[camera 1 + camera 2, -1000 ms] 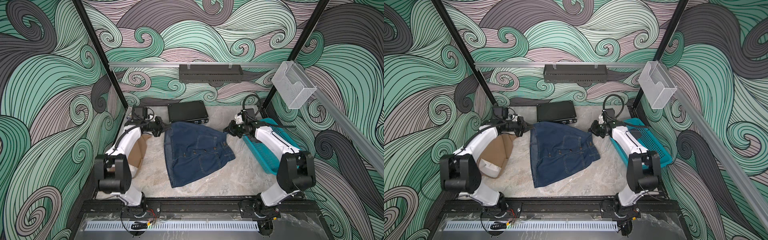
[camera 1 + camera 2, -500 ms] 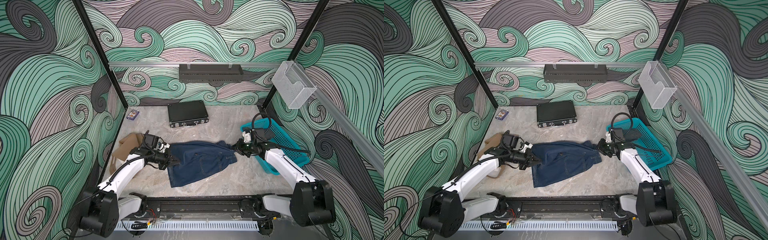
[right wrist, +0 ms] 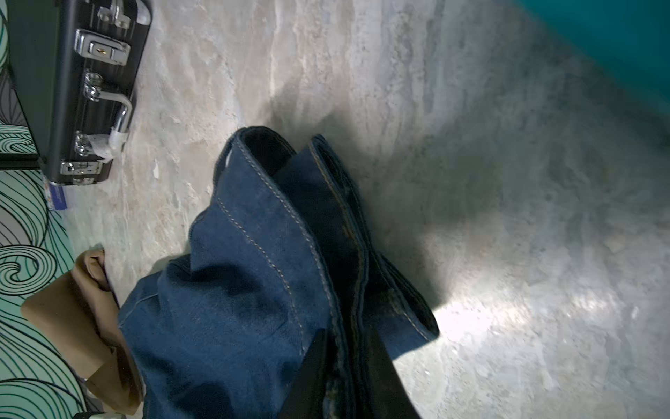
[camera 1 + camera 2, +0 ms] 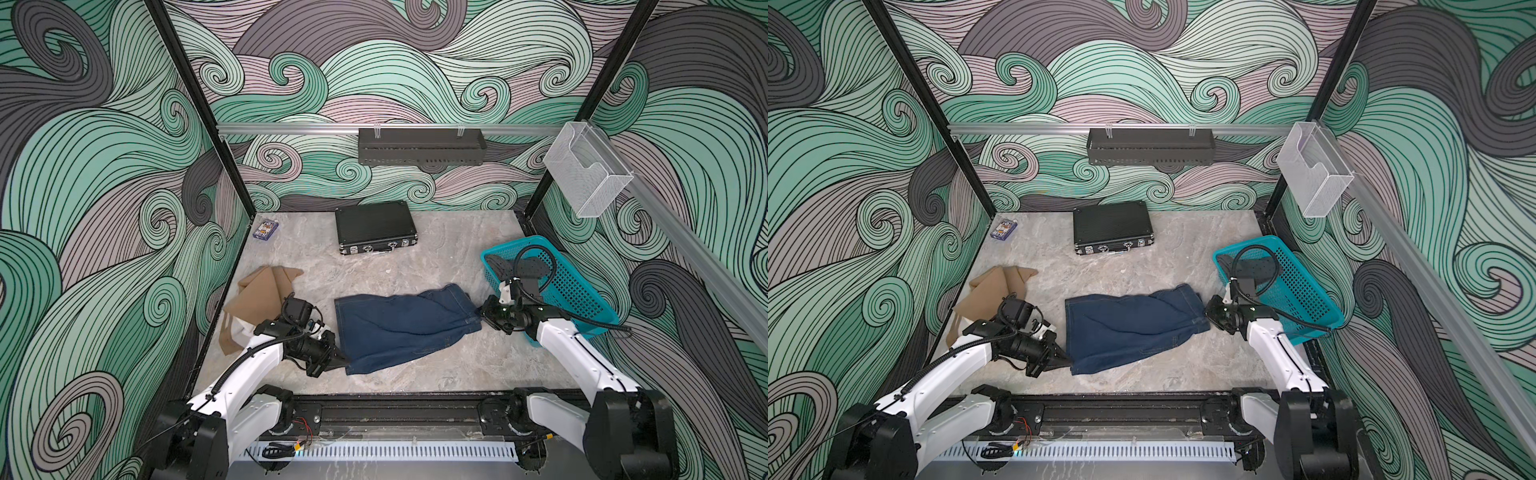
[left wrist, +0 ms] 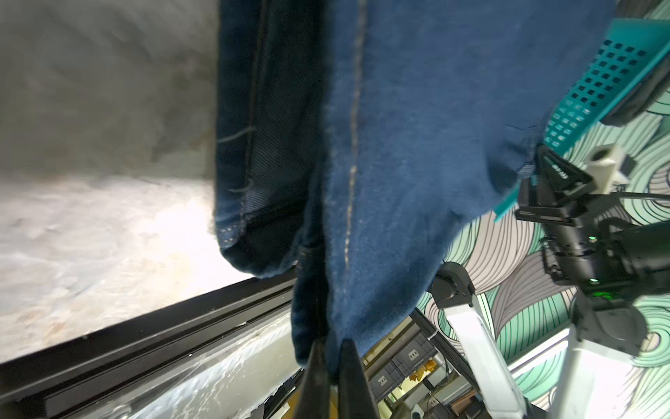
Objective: Roll up the skirts
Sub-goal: Fold the skirt at the center of the board.
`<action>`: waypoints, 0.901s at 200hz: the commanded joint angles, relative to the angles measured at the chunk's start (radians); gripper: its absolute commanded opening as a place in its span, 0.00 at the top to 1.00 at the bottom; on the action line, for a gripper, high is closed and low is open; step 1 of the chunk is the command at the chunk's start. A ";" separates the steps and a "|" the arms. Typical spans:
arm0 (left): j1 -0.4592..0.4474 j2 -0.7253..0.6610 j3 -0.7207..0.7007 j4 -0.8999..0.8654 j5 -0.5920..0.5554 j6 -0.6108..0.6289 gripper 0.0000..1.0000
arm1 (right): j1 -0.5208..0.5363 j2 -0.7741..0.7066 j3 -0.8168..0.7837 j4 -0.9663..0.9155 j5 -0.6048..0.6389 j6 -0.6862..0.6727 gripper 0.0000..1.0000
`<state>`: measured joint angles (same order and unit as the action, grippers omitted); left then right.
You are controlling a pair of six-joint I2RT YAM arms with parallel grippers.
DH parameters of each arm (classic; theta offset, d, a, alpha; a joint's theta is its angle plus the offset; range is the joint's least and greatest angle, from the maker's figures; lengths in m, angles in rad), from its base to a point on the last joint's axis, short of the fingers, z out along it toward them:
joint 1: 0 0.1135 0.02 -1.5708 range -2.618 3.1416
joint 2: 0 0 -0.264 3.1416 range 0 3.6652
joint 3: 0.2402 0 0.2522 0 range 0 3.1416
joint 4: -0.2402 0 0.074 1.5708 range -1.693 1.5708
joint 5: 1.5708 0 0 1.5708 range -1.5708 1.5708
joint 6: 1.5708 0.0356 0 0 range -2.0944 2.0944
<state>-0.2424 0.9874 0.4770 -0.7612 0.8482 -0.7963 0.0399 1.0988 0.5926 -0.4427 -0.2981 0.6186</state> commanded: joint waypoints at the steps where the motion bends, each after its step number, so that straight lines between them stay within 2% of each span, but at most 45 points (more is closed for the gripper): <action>1: -0.046 -0.027 0.018 0.007 0.048 0.011 0.83 | -0.006 -0.064 -0.010 -0.005 0.079 0.020 0.77; 18: -0.062 0.010 0.057 -0.062 0.013 0.048 0.56 | -0.008 -0.042 -0.016 -0.021 0.094 0.007 0.77; 21: -0.061 0.021 0.067 -0.079 0.001 0.055 0.54 | -0.010 -0.037 -0.014 -0.032 0.097 0.007 0.77; 36: -0.059 0.068 0.159 -0.189 -0.117 0.091 0.49 | -0.018 -0.047 -0.020 -0.050 0.110 0.021 0.77; 51: -0.049 0.085 0.252 -0.259 -0.280 0.078 0.42 | -0.017 -0.093 -0.043 -0.048 0.128 0.037 0.69; 60: -0.043 0.085 0.294 -0.254 -0.336 0.053 0.40 | -0.018 -0.126 -0.040 -0.074 0.158 0.041 0.66; 84: -0.037 0.103 0.377 -0.157 -0.492 0.036 0.34 | -0.018 -0.254 -0.047 -0.131 0.256 0.077 0.66; 105: 0.049 0.182 0.452 -0.129 -0.541 0.096 0.24 | -0.014 -0.343 -0.037 -0.121 0.290 0.065 0.64; 111: 0.085 0.215 0.460 -0.104 -0.525 0.117 0.24 | -0.011 -0.337 -0.026 -0.084 0.263 0.043 0.59; 123: 0.135 0.296 0.468 -0.028 -0.417 0.148 0.23 | 0.005 -0.258 0.031 -0.018 0.172 -0.008 0.48; 139: 0.137 0.426 0.500 0.030 -0.280 0.176 0.23 | 0.080 -0.052 0.185 -0.026 0.100 -0.109 0.46; 149: 0.124 0.522 0.515 0.054 -0.264 0.175 0.24 | 0.152 0.097 0.311 -0.097 0.109 -0.187 0.44; 158: 0.124 0.567 0.510 0.092 -0.261 0.173 0.24 | 0.216 0.213 0.406 -0.177 0.177 -0.231 0.43; 180: 0.126 0.649 0.516 0.107 -0.299 0.181 0.25 | 0.290 0.427 0.561 -0.263 0.211 -0.314 0.36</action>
<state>-0.1104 1.5845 0.9710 -0.6930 0.5308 -0.6529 0.2588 1.3602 1.0332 -0.5564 -0.1265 0.4561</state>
